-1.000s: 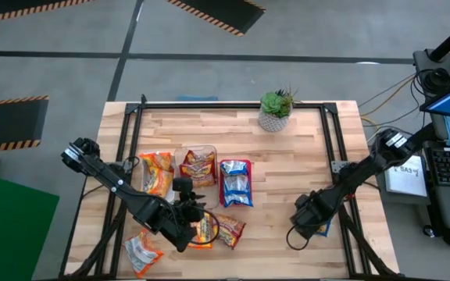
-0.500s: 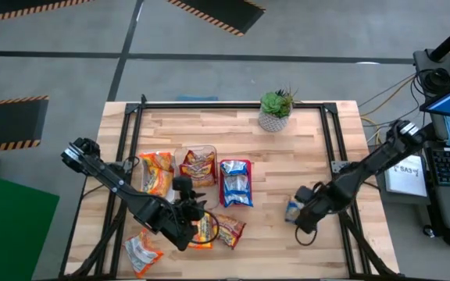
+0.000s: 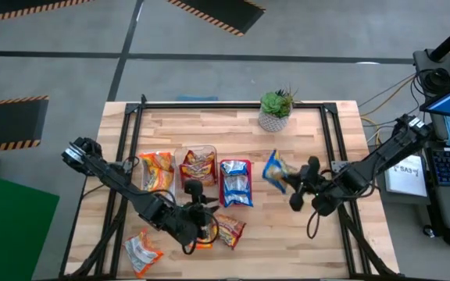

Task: Sort Maruchan noodles
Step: Put the blue noodle pack into the red bin

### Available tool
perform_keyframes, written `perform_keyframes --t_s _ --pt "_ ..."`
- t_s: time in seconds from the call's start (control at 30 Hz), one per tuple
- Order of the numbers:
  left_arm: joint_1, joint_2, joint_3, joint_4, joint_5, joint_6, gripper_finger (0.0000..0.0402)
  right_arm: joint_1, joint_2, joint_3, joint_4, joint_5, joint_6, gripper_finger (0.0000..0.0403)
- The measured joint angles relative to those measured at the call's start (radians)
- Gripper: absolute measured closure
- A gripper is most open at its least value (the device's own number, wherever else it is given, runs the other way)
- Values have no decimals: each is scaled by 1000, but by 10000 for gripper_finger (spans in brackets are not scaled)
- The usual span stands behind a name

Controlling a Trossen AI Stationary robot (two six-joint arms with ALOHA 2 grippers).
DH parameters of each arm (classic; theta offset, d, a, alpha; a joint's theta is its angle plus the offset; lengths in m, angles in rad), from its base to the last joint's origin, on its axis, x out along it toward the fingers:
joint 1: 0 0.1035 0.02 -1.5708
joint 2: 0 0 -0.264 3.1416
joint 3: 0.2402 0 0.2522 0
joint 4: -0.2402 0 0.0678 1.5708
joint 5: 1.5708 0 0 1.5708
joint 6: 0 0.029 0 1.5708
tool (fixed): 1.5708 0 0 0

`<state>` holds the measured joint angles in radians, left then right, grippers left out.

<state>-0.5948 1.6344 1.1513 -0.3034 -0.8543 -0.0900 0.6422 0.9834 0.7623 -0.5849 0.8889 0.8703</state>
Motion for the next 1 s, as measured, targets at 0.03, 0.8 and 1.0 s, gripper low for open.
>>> perform_keyframes --t_s 0.03,0.8,1.0 --pt "8 0 -13 39 0 12 302 -1 12 0 18 59 -36 394" --pt "311 0 -281 456 78 29 302 -123 488 75 413 422 -333 394" --pt "371 0 -310 516 79 29 302 -162 538 177 412 241 -447 394"
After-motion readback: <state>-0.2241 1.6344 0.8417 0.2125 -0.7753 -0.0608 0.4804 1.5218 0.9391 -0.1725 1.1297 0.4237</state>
